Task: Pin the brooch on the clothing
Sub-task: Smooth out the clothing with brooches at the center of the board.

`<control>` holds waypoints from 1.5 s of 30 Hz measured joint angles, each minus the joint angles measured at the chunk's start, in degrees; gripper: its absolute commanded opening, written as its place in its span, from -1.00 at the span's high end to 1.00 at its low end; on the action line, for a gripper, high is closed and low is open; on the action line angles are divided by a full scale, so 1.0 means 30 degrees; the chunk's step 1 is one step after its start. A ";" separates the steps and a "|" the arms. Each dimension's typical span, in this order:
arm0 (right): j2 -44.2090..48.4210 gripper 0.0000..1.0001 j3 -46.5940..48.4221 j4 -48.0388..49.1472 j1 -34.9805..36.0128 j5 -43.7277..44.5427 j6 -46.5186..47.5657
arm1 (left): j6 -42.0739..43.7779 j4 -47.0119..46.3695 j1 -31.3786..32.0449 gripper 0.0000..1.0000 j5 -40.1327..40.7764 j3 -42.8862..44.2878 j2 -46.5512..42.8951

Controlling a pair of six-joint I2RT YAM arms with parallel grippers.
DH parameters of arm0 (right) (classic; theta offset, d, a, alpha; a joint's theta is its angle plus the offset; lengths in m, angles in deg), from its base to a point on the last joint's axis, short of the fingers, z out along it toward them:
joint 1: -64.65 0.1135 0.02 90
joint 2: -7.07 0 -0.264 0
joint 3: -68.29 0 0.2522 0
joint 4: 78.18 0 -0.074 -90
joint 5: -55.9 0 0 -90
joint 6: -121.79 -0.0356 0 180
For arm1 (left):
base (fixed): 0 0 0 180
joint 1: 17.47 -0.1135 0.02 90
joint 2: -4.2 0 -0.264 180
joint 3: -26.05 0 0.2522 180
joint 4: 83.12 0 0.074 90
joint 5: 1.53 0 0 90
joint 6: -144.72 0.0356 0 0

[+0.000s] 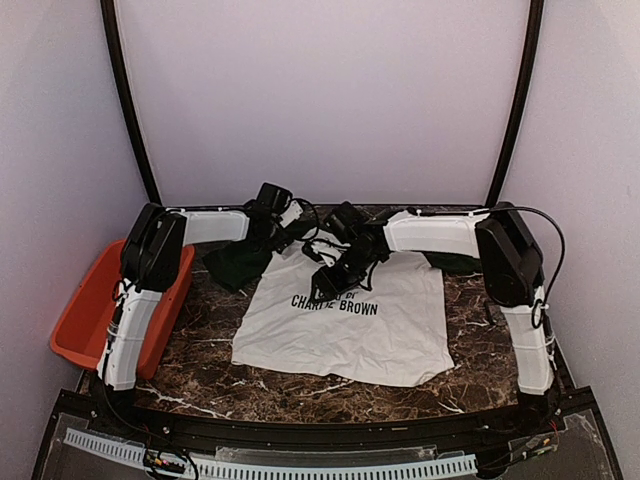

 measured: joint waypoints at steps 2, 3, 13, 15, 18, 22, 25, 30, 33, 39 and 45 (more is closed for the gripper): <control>-0.0678 -0.12 0.0000 0.0117 0.0000 -0.0364 -0.0146 | 0.0109 -0.0452 0.0168 -0.97 0.0707 0.0503 0.0364; -0.0976 -0.12 0.0000 0.0124 0.0000 -0.0474 -0.0211 | 0.0175 -0.0678 0.0233 -0.97 0.1027 0.0685 0.0539; -0.1319 0.00 -0.0168 0.0189 -0.0007 -0.1268 -0.0182 | 0.0889 -0.1698 0.0284 -0.97 0.2885 0.1851 0.2055; -0.1224 0.02 -0.0474 0.0328 -0.0022 -0.1545 0.0029 | 0.1027 -0.1778 0.0291 -0.97 0.3133 0.2098 0.2266; -0.0809 0.05 -0.1333 0.0546 -0.0036 -0.2011 0.0335 | 0.1231 -0.1931 0.0291 -0.97 0.3490 0.2426 0.2550; -0.0007 0.07 -0.2739 0.0539 -0.0036 -0.2798 0.0685 | 0.1370 -0.2018 0.0291 -0.97 0.3803 0.2499 0.2645; 0.0532 0.07 -0.3643 0.0393 -0.0029 -0.3286 0.0933 | 0.1370 -0.2004 0.0270 -0.96 0.3920 0.2550 0.2667; 0.0889 -0.01 -0.4146 -0.0073 0.0000 -0.3687 0.1268 | 0.1362 -0.1945 0.0160 -0.96 0.3949 0.2565 0.2674; 0.0918 -0.22 -0.4014 -0.0393 0.0036 -0.3665 0.1421 | 0.1348 -0.1916 0.0073 -0.97 0.4014 0.2565 0.2674; 0.1333 -0.71 -0.3009 -0.2127 0.0204 -0.1778 0.1348 | 0.0277 -0.1268 -0.0284 -0.97 0.3985 0.2696 0.2594; 0.3446 -0.97 -0.1690 -0.3096 0.0007 0.1290 0.0969 | -0.1821 0.0998 -0.1399 -0.97 0.3177 0.2696 0.1814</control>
